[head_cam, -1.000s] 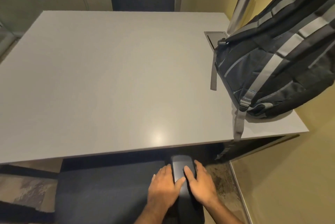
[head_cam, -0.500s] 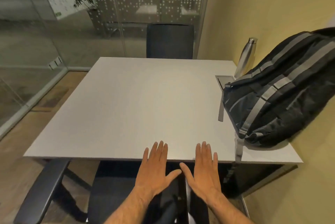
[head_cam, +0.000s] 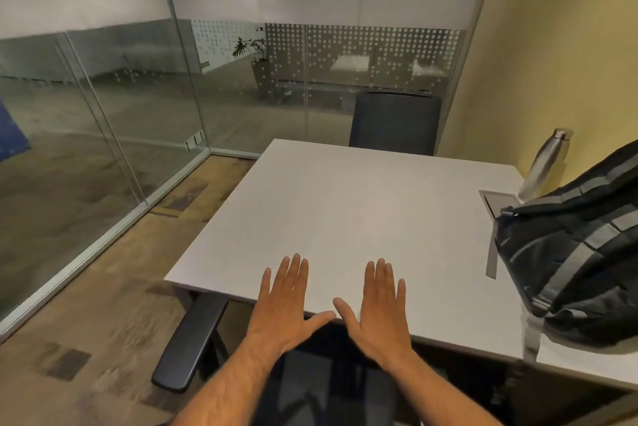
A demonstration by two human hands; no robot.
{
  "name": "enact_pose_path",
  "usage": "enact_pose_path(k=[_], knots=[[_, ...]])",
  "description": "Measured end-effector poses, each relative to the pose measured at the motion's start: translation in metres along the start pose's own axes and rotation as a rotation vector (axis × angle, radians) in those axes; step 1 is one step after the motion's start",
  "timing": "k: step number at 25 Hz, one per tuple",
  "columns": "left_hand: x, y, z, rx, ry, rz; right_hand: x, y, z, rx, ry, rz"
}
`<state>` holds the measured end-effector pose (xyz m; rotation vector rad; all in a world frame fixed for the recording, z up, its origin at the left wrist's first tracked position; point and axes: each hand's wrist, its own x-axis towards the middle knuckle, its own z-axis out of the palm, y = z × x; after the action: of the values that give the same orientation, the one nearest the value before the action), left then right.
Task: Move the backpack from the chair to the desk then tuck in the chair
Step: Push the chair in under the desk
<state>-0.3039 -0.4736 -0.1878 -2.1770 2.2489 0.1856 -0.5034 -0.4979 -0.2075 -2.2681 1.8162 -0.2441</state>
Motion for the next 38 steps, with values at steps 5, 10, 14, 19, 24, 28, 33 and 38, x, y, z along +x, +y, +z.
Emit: enact_pose_path(k=[5,10,14,19,24,28,33,38], knots=[[-0.023,-0.068,-0.036,0.052,0.06,-0.093,0.016,-0.081,-0.02,-0.049,0.023,-0.204],[-0.041,-0.139,-0.048,0.06,0.073,-0.149,0.023,-0.161,-0.006,-0.013,0.011,-0.229],[-0.066,-0.206,-0.045,0.005,0.074,-0.191,0.019,-0.227,0.022,-0.016,-0.01,-0.25],[-0.08,-0.268,-0.038,-0.018,0.059,-0.204,0.024,-0.284,0.049,-0.05,0.007,-0.284],[-0.082,-0.32,-0.018,-0.072,0.044,-0.218,0.028,-0.33,0.08,-0.018,-0.028,-0.231],[-0.088,-0.343,0.008,-0.241,-0.02,-0.262,0.014,-0.352,0.119,0.186,-0.127,-0.119],[-0.09,-0.339,0.031,-0.837,-0.092,-0.448,0.011,-0.386,0.15,0.767,-0.405,0.278],[-0.075,-0.348,0.04,-1.166,-0.079,-0.609,0.033,-0.407,0.179,1.121,-0.47,0.599]])
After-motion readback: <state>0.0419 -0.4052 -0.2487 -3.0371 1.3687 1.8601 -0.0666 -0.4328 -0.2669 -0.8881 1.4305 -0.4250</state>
